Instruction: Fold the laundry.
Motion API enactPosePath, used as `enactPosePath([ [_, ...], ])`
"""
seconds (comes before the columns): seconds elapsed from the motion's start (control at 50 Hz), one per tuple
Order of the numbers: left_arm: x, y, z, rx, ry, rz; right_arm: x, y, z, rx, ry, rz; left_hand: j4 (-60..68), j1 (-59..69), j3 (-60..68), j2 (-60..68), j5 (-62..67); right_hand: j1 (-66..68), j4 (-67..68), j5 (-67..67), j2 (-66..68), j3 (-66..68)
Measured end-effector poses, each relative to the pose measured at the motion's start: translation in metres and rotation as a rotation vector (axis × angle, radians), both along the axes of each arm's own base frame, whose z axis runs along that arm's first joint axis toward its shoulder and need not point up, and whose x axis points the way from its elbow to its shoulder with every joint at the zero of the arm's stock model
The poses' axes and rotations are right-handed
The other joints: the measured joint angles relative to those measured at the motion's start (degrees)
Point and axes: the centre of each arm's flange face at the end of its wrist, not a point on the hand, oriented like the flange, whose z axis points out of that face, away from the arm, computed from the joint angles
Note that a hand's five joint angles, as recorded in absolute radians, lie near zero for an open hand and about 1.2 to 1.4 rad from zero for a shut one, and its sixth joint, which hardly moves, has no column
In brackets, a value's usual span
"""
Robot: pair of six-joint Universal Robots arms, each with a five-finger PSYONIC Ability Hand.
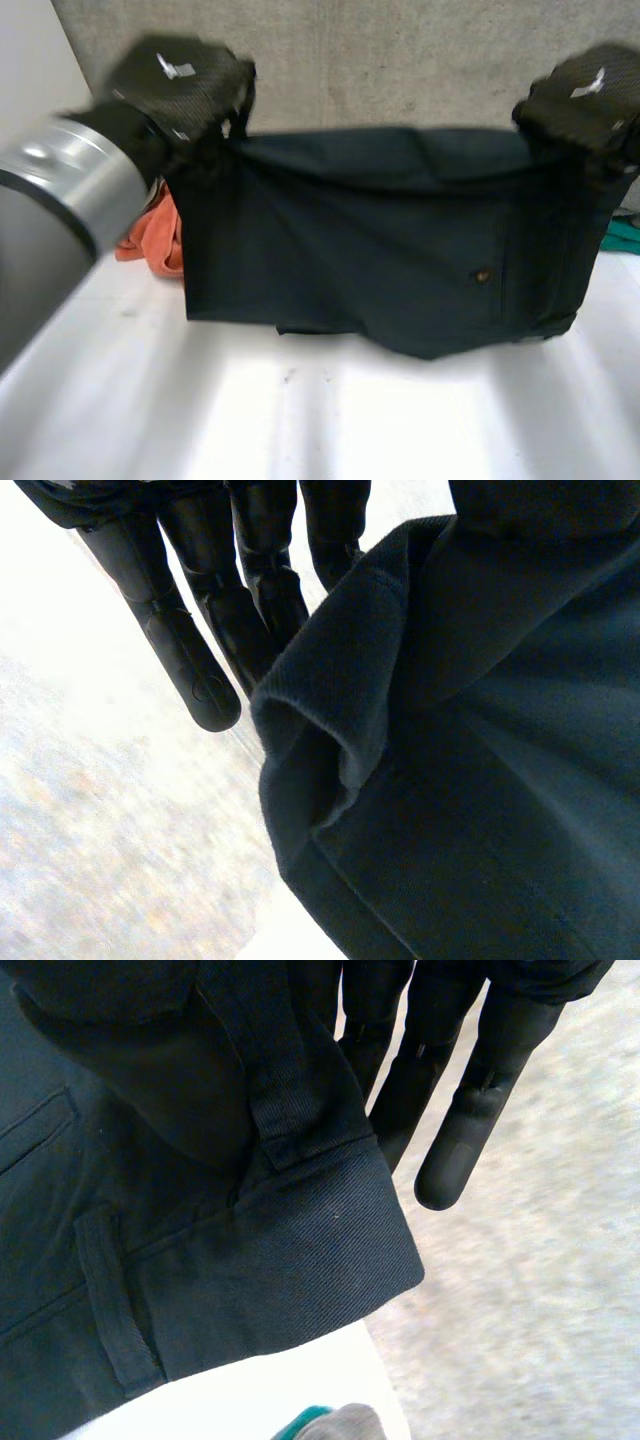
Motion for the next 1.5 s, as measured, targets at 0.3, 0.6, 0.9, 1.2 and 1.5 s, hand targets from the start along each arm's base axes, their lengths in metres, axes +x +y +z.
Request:
enactPosePath([
  [0.3, -0.055, -0.102, -0.096, 0.111, -0.102, 0.036, 0.023, -0.089, -0.094, 0.131, 0.074, -0.027, 0.2, 0.0, 0.0, 0.0, 0.0, 0.0, 0.2, 0.0, 0.0, 0.2],
  [0.6, -0.066, -0.144, 0.104, -0.82, 0.347, 0.145, 0.044, -0.167, 0.038, -0.851, -0.357, -0.107, 0.2, 0.0, 0.1, 0.1, 0.0, 0.0, 0.2, 1.2, 0.0, 0.9],
  [0.9, -0.074, -0.163, -0.045, -0.367, 0.144, 0.093, 0.061, -0.172, -0.06, -0.529, -0.3, -0.058, 0.2, 0.0, 0.1, 0.1, 0.4, 0.0, 0.2, 1.3, 0.1, 0.9],
  [1.2, -0.063, -0.112, -0.216, 0.062, -0.146, 0.031, 0.053, -0.14, -0.23, 0.08, -0.057, -0.085, 0.2, 0.0, 0.1, 0.1, 0.4, 0.0, 0.2, 1.3, 0.4, 0.9],
  [1.5, -0.015, -0.021, -0.19, 0.232, -0.285, -0.008, 0.026, -0.061, -0.206, 0.308, 0.039, -0.081, 0.2, 0.0, 0.1, 0.1, 0.4, 0.0, 0.2, 1.3, 0.4, 0.9],
])
